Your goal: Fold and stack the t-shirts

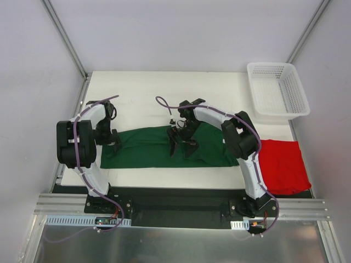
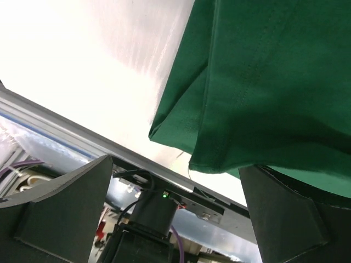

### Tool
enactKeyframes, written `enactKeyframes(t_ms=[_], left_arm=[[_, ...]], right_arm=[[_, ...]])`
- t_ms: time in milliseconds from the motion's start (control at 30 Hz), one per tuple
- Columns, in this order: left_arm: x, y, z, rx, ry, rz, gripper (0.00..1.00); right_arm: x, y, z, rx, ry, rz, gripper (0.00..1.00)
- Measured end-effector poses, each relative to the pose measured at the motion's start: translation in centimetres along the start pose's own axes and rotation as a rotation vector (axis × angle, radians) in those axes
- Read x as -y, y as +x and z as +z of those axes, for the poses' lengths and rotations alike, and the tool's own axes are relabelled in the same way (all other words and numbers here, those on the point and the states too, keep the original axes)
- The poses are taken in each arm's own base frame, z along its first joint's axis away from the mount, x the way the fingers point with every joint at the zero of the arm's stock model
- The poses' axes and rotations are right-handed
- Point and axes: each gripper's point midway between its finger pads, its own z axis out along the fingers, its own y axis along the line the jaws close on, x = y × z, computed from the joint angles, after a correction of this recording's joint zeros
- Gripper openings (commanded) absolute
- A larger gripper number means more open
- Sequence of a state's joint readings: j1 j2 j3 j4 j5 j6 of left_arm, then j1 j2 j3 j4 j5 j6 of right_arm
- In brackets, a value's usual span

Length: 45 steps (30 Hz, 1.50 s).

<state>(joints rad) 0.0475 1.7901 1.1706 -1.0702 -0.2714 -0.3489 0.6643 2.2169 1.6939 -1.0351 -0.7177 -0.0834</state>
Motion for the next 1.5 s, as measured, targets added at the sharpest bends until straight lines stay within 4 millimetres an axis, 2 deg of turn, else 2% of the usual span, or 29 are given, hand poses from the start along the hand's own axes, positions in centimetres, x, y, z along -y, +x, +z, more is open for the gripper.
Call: enactKeyframes(t_ms=[33,133,167,233,267,333,500,567,600,700,767,800,833,900,933,1033,1500], left_arm=[[0.1,-0.1,-0.2,0.009,0.008,-0.004,0.96],[0.7,-0.2,-0.5,0.034,0.056,-0.016,0.68],[1.0,-0.2,-0.6,0.039,0.076,-0.02,0.47],[1.6,-0.1,-0.6,0.042,0.111,-0.028,0.32],[1.8,-0.1,-0.7,0.043,0.126,-0.027,0.13],[2.3,-0.1,-0.6,0.04,0.149,-0.032,0.0],[2.8,0.0,-0.4,0.034,0.173,-0.026,0.01],[2.8,0.2,-0.1,0.029,0.172,-0.025,0.12],[2.8,0.4,0.0,0.024,0.17,-0.024,0.22],[2.7,0.8,0.4,0.012,0.163,-0.02,0.27],[2.6,1.1,0.6,0.003,0.157,-0.017,0.4],[2.5,1.2,0.7,0.001,0.153,-0.015,0.42],[2.5,1.2,0.8,0.0,0.15,-0.014,0.29],[2.4,1.3,0.8,0.0,0.146,-0.017,0.2],[2.3,1.3,0.9,0.0,0.142,-0.014,0.11],[2.3,1.4,1.0,-0.002,0.138,-0.011,0.0],[0.6,1.7,0.9,-0.001,0.053,-0.003,0.0]], right_arm=[[0.0,0.0,0.0,0.0,0.0,0.0,0.96],[0.0,0.0,0.0,0.0,0.0,-0.002,0.96],[0.0,0.0,0.0,0.0,0.0,-0.003,0.96],[0.0,0.0,0.0,0.0,0.0,-0.004,0.96],[0.0,0.0,0.0,0.0,0.0,-0.004,0.96],[0.0,0.0,0.0,0.0,0.0,-0.005,0.96],[0.1,0.0,0.0,0.001,0.0,-0.006,0.96],[0.1,0.0,0.0,0.001,0.0,-0.006,0.96],[0.1,-0.1,-0.1,0.002,-0.001,-0.006,0.96],[0.2,-0.1,-0.1,0.004,-0.001,-0.004,0.96],[0.2,-0.1,-0.2,0.005,-0.002,-0.002,0.96],[0.3,-0.2,-0.3,0.006,-0.003,-0.002,0.96],[0.3,-0.2,-0.3,0.007,-0.003,0.0,0.96],[0.4,-0.2,-0.3,0.009,-0.004,0.0,0.96],[0.4,-0.2,-0.3,0.009,-0.004,0.0,0.96],[0.4,-0.2,-0.4,0.009,-0.004,0.0,0.96],[0.5,-0.3,-0.5,0.013,-0.006,0.004,0.96]])
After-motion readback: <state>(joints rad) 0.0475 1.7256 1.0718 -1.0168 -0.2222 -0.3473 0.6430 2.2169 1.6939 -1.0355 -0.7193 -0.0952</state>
